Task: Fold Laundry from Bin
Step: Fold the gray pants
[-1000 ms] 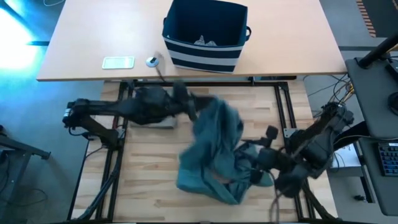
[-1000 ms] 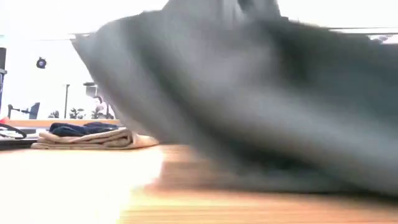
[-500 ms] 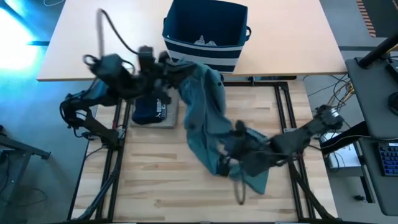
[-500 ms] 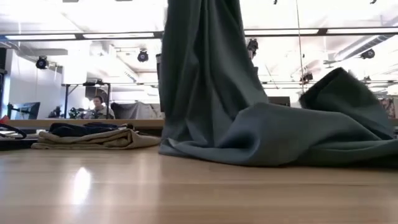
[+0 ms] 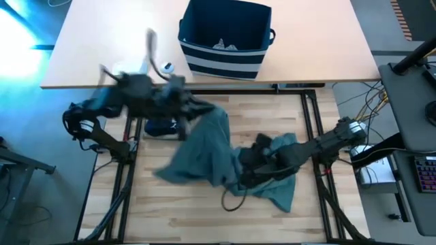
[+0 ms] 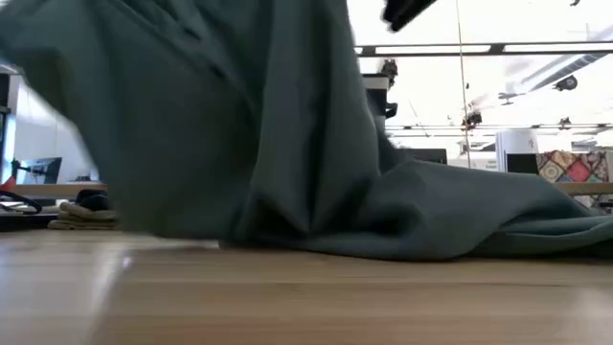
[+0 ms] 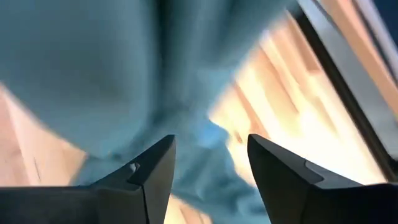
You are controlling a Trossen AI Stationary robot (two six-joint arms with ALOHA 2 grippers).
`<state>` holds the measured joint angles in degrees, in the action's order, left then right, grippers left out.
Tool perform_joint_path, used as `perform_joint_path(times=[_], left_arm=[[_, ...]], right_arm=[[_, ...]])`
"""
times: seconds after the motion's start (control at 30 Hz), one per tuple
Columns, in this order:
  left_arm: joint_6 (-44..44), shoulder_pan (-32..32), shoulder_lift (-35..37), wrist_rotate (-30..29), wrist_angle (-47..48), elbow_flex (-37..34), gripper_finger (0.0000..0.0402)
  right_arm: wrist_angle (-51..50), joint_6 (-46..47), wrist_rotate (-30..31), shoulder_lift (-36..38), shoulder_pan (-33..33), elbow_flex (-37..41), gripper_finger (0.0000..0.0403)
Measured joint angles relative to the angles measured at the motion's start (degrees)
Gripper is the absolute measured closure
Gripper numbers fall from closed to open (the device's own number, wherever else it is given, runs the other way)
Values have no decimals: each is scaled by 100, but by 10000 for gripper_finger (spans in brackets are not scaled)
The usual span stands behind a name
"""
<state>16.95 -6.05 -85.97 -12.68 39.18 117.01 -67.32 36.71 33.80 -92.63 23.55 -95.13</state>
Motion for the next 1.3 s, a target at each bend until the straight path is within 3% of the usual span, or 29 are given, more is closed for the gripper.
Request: perform_joint_path(times=[0.13, 0.23, 0.43, 0.57, 0.7, 0.8, 0.93, 1.07, 1.13, 1.3], left_arm=[[134, 38, -167, -286, -1128, -1204, 397], [163, 237, -332, -455, -1201, -1704, 377], [499, 467, -297, -780, 748, -1803, 296], [656, 447, -188, -1445, 2537, -1803, 238], [1382, 456, -159, -2172, 4161, -1926, 200], [1990, 440, -89, -2158, 4768, -2273, 186], [2615, 314, 53, -1660, 4852, -2873, 180], [3270, 59, 260, -1488, 4844, -3383, 180], [3623, -114, 400, -1466, 4881, -3581, 180], [4416, -451, 793, -1434, 4859, -3928, 180]], right_arm=[[-734, 985, 311, 487, 281, 62, 217], [-643, 1448, 580, 746, 523, 180, 224], [-125, 1665, 1472, 672, 1009, 362, 231], [301, 1571, 1512, 265, 959, 423, 223], [986, 822, 956, -333, 706, 431, 206], [1990, 317, 356, -774, 421, 432, 193], [3531, -499, -1226, -1289, 7, 422, 184], [4126, -586, -2598, -1722, -358, 391, 184], [4383, -588, -3038, -1885, -479, 391, 184], [5102, -880, -3381, -2341, -568, 382, 184]])
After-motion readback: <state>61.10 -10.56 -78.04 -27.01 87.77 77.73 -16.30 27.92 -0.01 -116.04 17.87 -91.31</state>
